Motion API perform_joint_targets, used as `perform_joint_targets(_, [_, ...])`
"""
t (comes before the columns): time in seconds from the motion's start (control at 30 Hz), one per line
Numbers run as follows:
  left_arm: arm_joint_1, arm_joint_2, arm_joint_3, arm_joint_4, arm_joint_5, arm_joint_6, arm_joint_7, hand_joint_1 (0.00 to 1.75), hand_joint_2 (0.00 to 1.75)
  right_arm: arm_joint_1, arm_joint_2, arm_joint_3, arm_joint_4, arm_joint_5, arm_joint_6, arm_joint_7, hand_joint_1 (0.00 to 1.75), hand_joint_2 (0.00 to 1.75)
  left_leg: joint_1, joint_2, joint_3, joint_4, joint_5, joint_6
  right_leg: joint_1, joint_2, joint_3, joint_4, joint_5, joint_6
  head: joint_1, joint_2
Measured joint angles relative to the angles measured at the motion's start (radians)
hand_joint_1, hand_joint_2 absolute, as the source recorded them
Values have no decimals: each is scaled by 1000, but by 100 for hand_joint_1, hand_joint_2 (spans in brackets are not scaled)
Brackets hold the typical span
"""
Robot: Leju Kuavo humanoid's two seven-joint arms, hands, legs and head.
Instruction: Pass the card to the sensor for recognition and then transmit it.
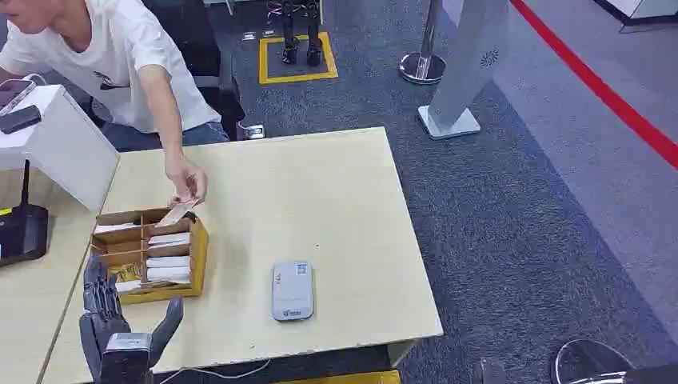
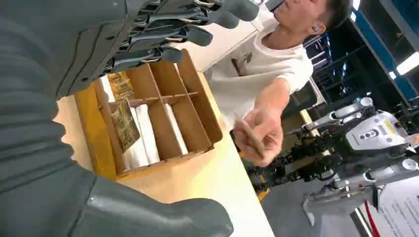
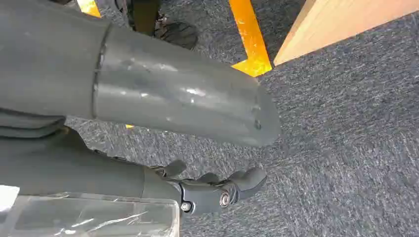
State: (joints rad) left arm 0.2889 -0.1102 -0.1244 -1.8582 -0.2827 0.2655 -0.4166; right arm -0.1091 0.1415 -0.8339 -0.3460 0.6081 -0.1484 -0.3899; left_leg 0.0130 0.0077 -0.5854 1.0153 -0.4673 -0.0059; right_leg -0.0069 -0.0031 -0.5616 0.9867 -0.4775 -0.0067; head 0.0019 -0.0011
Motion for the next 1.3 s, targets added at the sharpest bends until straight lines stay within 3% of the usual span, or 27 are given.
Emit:
perform_joint_targets(0.17, [0,0,0,0,-19,10,0,0,175,-1,0,0,0,0,0,0,0,0,0,0,0,0,0,0,0,0,0,0,0,0,0,0])
perform_joint_targets(0.23, [0,4,0,0,-114,57,30,0,175,0,0,0,0,0,-2,0,0,0,0,0,0,0,0,0,0,0,0,0,0,0,0,0])
perform_joint_targets(0.37, [0,31,13,-1,-509,157,214,0,175,5,0,-7,0,-2,-1,2,0,0,0,0,0,0,0,0,0,0,0,0,0,0,0,0])
perform_joint_targets(0.5, [-2,87,46,-17,-1004,181,465,0,175,9,0,-12,0,9,21,1,0,0,1,0,0,0,0,-1,0,0,0,0,0,0,0,0])
perform_joint_targets(0.57, [-17,130,63,-32,-1199,146,572,0,175,1,0,-12,0,11,23,7,0,0,1,0,0,0,1,-1,0,0,0,1,0,0,0,0])
perform_joint_targets(0.6, [-26,160,66,-34,-1247,117,629,0,175,-4,0,-12,0,11,22,11,0,0,1,-1,0,0,1,-1,0,-1,0,1,0,0,0,0])
perform_joint_targets(0.7, [-68,322,32,-35,-1281,22,874,0,175,-16,0,-12,0,11,21,13,0,0,3,-1,1,0,2,-4,1,-1,-1,1,1,-2,0,0])
perform_joint_targets(0.73, [-91,381,8,-34,-1282,6,932,0,175,-17,0,-12,0,11,21,13,0,0,3,-2,1,0,3,-4,1,-2,0,1,1,-2,-1,0])
perform_joint_targets(0.83, [-155,511,-83,-30,-1287,-42,1023,0,175,-22,0,-12,0,11,23,13,0,0,3,-3,0,0,4,-5,1,-3,0,2,1,-2,0,0])
perform_joint_targets(0.9, [-185,563,-138,-22,-1289,-66,1033,0,175,-24,0,-12,0,10,28,13,0,0,2,-2,0,0,4,-5,1,-2,0,2,2,-3,0,0])
perform_joint_targets(1.07, [-226,633,-199,-5,-1289,-81,1032,0,175,-23,0,-12,0,10,30,13,0,0,1,-2,1,0,4,-5,1,-1,0,1,2,-3,0,0])
perform_joint_targets(1.3, [-274,626,-193,60,-1289,-105,874,0,175,-23,0,-12,0,10,33,14,0,0,2,-2,0,0,4,-5,1,-1,0,1,2,-3,0,0])
